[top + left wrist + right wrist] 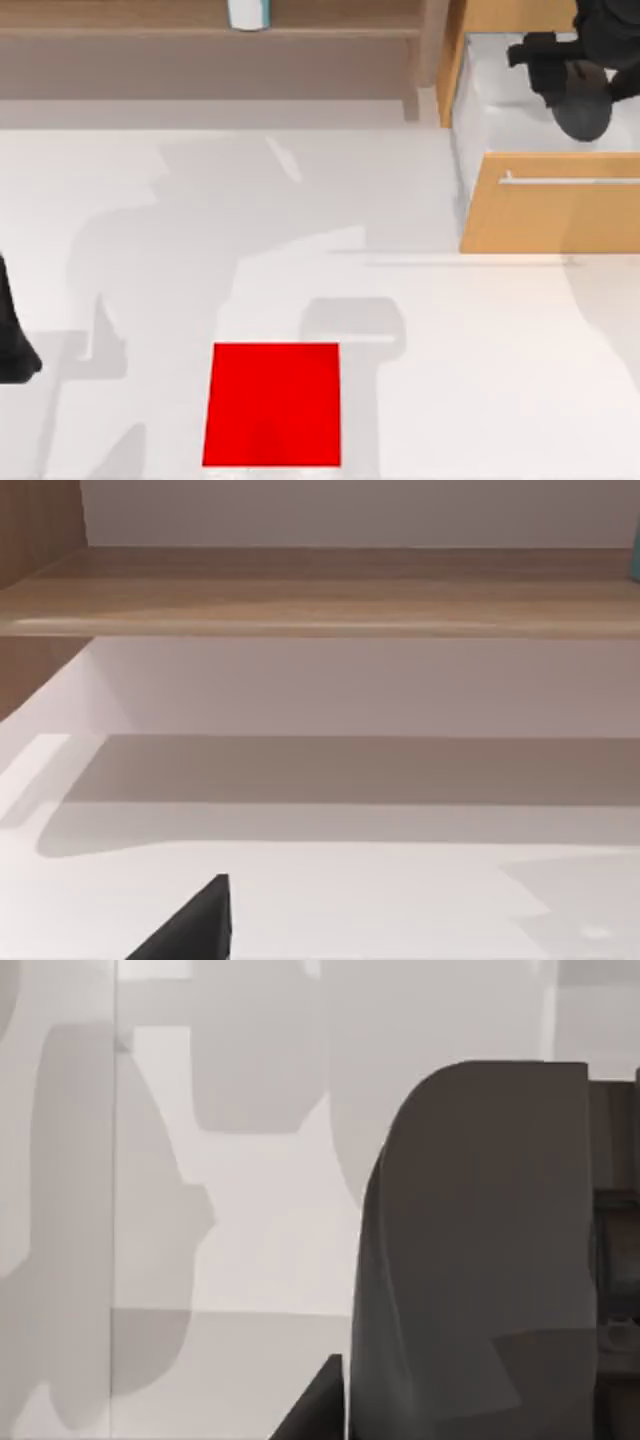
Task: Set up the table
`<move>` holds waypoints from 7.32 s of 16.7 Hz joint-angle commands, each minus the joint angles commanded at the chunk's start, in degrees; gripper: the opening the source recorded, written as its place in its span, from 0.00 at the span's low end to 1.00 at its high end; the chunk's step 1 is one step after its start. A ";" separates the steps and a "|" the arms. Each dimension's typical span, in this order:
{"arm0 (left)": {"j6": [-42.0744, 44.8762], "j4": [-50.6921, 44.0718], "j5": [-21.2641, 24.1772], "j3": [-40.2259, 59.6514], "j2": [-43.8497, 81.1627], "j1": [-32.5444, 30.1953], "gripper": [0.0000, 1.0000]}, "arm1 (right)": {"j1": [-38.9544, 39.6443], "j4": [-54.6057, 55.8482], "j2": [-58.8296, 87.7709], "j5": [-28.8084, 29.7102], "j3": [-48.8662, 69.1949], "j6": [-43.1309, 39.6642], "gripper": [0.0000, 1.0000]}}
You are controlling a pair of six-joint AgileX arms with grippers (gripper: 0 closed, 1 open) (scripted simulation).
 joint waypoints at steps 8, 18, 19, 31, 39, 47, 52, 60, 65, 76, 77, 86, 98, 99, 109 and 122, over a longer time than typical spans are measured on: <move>0.00 0.00 0.00 0.00 0.00 0.00 1.00 | 15.34 3.05 -6.52 2.06 -1.55 19.21 0.00; 0.00 0.00 0.00 0.00 0.00 0.00 1.00 | 38.65 5.65 -1.60 1.25 -11.73 42.63 0.00; 0.00 0.00 0.00 0.00 0.00 0.00 1.00 | 40.50 5.72 -0.90 1.12 -12.81 44.29 0.00; 0.00 0.00 0.00 0.00 0.00 0.00 1.00 | 47.66 5.85 1.77 0.53 -17.03 50.43 0.00; 0.00 0.00 0.00 0.00 0.00 0.00 1.00 | 47.69 6.15 0.93 0.55 -16.42 50.41 0.00; 0.00 0.00 0.00 0.00 0.00 0.00 1.00 | 47.75 6.89 -0.57 0.60 -15.34 50.37 0.00; 0.00 0.00 0.00 0.00 0.00 0.00 1.00 | 47.79 7.32 -0.81 0.63 -15.18 50.35 0.00; 0.00 0.00 0.00 0.00 0.00 0.00 1.00 | 47.81 7.68 1.47 0.60 -17.14 50.31 0.00; 0.00 0.00 0.00 0.00 0.00 0.00 1.00 | 47.81 7.66 2.71 0.55 -18.23 50.30 0.00; 0.00 0.00 0.00 0.00 0.00 0.00 1.00 | 47.81 7.66 2.71 0.55 -18.23 50.30 0.68; 0.00 0.00 0.00 0.00 0.00 0.00 1.00 | 47.81 7.66 2.71 0.55 -18.23 50.30 0.75; 0.00 0.00 0.00 0.00 0.00 0.00 1.00 | 47.81 7.66 2.71 0.55 -18.23 50.30 1.00; 0.00 0.00 0.00 0.00 0.00 0.00 1.00 | 46.08 26.26 -2.22 3.90 -25.48 32.07 1.00; 0.00 0.00 0.00 0.00 0.00 0.00 1.00 | 45.76 30.52 -2.99 4.61 -27.53 28.01 1.00; 0.00 0.00 0.00 0.00 0.00 0.00 1.00 | 41.22 85.49 -12.55 13.59 -57.64 -23.16 1.00; 0.00 0.00 0.00 0.00 0.00 0.00 1.00 | 22.95 150.67 -16.57 24.98 -97.27 -84.16 1.00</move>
